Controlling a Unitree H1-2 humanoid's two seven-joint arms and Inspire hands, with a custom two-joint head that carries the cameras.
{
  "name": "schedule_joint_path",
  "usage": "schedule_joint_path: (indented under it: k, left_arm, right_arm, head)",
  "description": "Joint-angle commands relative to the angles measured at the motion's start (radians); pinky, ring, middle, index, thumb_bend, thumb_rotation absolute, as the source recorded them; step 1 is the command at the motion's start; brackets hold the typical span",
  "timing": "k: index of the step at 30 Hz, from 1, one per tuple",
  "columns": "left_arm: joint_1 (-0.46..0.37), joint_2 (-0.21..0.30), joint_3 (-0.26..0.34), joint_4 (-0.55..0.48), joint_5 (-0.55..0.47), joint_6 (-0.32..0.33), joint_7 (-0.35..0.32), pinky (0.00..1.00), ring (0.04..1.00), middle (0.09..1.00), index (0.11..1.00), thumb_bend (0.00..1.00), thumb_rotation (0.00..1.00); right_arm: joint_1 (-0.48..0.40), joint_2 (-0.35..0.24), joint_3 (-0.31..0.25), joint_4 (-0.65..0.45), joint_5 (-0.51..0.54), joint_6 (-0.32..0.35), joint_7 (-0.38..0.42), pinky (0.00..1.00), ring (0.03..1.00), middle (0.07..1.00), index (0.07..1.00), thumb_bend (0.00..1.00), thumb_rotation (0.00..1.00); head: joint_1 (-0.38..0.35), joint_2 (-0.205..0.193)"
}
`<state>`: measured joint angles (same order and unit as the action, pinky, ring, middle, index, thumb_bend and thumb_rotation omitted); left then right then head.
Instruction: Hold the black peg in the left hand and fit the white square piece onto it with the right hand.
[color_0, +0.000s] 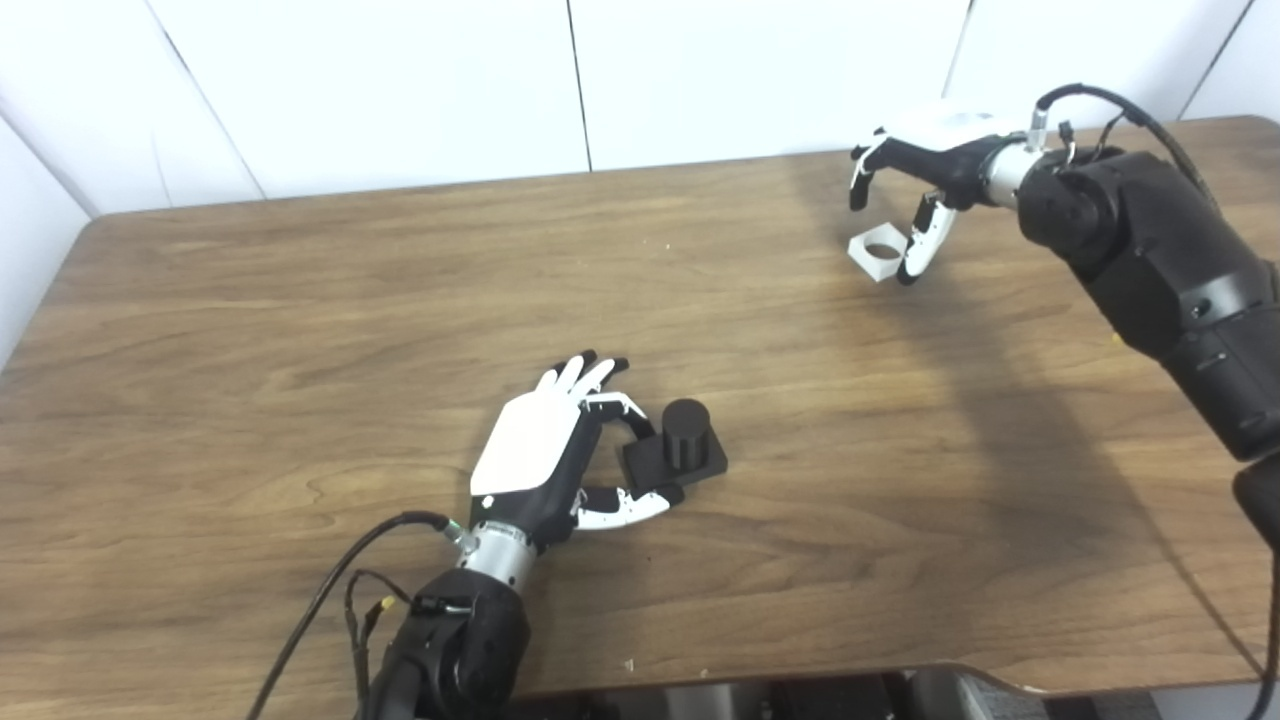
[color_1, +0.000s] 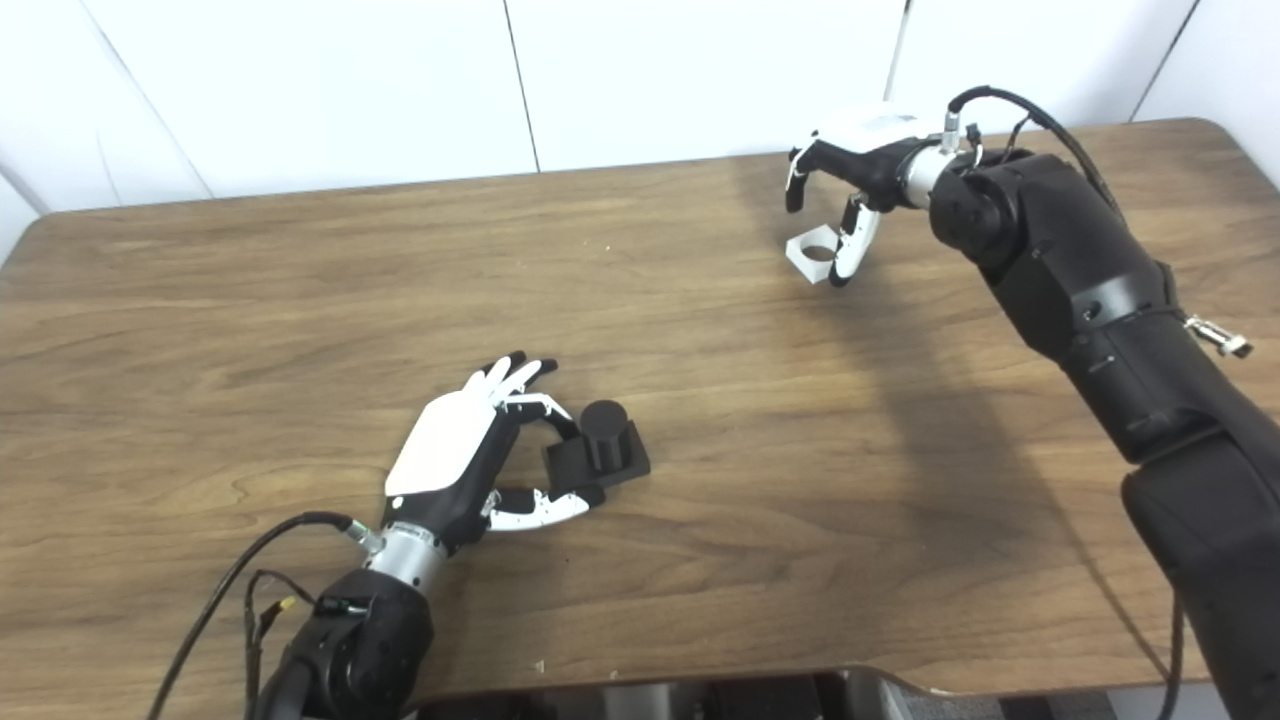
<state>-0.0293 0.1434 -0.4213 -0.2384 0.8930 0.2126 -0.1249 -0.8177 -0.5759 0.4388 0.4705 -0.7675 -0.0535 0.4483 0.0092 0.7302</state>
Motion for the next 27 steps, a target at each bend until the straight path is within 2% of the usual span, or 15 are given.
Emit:
schedule_joint_path:
  k: [1,9,13,21,27]
  left_arm:
    - [-0.009,-0.005,-0.002,-0.016,0.006,-0.008,-0.007,1.00,1.000,0.942,0.532,0.56,0.29]
    - [-0.005,-0.009,0.001,-0.022,0.012,-0.006,-0.005,1.00,1.000,0.941,0.533,0.56,0.29]
    - [-0.001,-0.010,0.007,-0.018,0.005,-0.014,0.008,1.00,1.000,0.938,0.535,0.57,0.25]
    - [-0.005,-0.014,0.006,-0.011,0.000,-0.020,0.015,1.00,1.000,0.940,0.537,0.56,0.29]
    - [-0.002,-0.021,0.005,-0.007,0.004,-0.021,0.028,1.00,1.000,0.936,0.534,0.56,0.27]
  right_arm:
    - [-0.066,-0.010,-0.010,-0.007,0.003,-0.012,-0.005,0.89,0.981,0.919,0.671,0.85,0.10]
    - [-0.073,-0.009,-0.005,0.038,-0.011,0.003,-0.006,0.90,0.991,0.928,0.682,0.84,0.09]
    - [-0.076,-0.007,-0.007,0.064,-0.013,0.014,-0.010,0.89,0.990,0.934,0.686,0.83,0.08]
    - [-0.078,-0.009,-0.009,0.090,-0.009,0.006,-0.015,0.88,0.991,0.934,0.690,0.82,0.09]
    - [-0.080,-0.003,-0.009,0.094,-0.007,0.004,-0.021,0.89,0.992,0.940,0.690,0.83,0.10]
  head:
    - [0.000,0.001]
    - [-0.003,-0.003]
    - [-0.009,-0.006]
    - [-0.010,-0.006]
    - [-0.008,-0.007]
